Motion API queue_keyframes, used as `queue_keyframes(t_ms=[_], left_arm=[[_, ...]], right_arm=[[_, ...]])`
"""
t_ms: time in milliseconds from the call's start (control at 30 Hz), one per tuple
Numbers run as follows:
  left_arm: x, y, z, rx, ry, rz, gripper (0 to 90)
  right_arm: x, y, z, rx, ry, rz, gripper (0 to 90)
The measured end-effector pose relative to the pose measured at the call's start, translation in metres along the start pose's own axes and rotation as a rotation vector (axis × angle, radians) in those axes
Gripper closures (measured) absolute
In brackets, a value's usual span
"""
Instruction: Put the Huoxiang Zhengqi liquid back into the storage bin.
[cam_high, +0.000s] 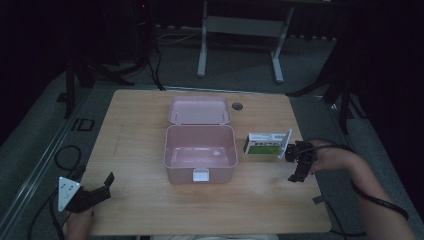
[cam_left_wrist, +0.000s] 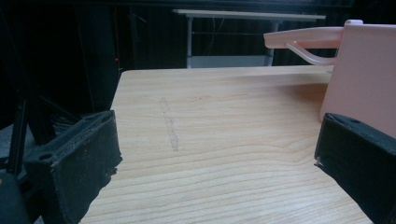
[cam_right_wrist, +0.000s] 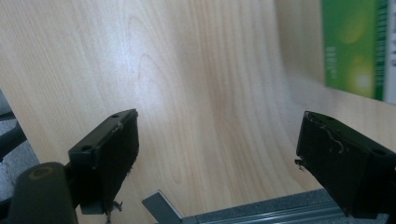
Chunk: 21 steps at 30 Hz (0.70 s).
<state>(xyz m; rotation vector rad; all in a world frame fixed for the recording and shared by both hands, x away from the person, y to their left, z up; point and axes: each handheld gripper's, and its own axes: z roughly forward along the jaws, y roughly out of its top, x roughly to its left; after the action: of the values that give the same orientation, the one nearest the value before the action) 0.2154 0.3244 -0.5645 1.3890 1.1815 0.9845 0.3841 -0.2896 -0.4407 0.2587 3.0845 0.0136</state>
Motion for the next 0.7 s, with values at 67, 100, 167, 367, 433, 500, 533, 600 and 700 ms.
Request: queue_keyframes(t_ms=[67, 100, 167, 367, 433, 500, 533, 600, 700], left_arm=[[0.000, 0.000, 0.000, 0.001, 0.000, 0.001, 0.2], [0.000, 0.000, 0.000, 0.002, 0.000, 0.002, 0.2], [0.000, 0.000, 0.000, 0.001, 0.000, 0.002, 0.2], [0.000, 0.000, 0.000, 0.001, -0.001, 0.001, 0.2], [0.000, 0.000, 0.000, 0.000, -0.002, 0.000, 0.2], [0.000, 0.000, 0.000, 0.000, -0.002, 0.000, 0.2], [0.000, 0.000, 0.000, 0.001, -0.002, 0.001, 0.2], [0.000, 0.000, 0.000, 0.003, -0.001, 0.002, 0.2], [0.000, 0.000, 0.000, 0.002, 0.000, 0.002, 0.2]], right_arm=[[-0.002, 0.001, -0.005, 0.006, -0.015, -0.011, 14.8], [-0.003, 0.002, -0.006, 0.002, -0.015, -0.020, 14.9], [-0.007, 0.004, -0.012, -0.006, -0.011, -0.020, 15.4], [-0.019, 0.011, -0.020, -0.005, -0.036, -0.028, 21.5], [-0.023, 0.014, -0.021, -0.006, -0.049, -0.033, 22.4], [-0.025, 0.015, -0.022, -0.005, -0.062, -0.044, 22.9], [-0.028, 0.017, -0.022, -0.009, -0.066, -0.045, 23.2], [-0.032, 0.019, -0.024, -0.008, -0.081, -0.053, 27.5], [-0.041, 0.022, -0.025, -0.016, -0.111, -0.056, 29.5]])
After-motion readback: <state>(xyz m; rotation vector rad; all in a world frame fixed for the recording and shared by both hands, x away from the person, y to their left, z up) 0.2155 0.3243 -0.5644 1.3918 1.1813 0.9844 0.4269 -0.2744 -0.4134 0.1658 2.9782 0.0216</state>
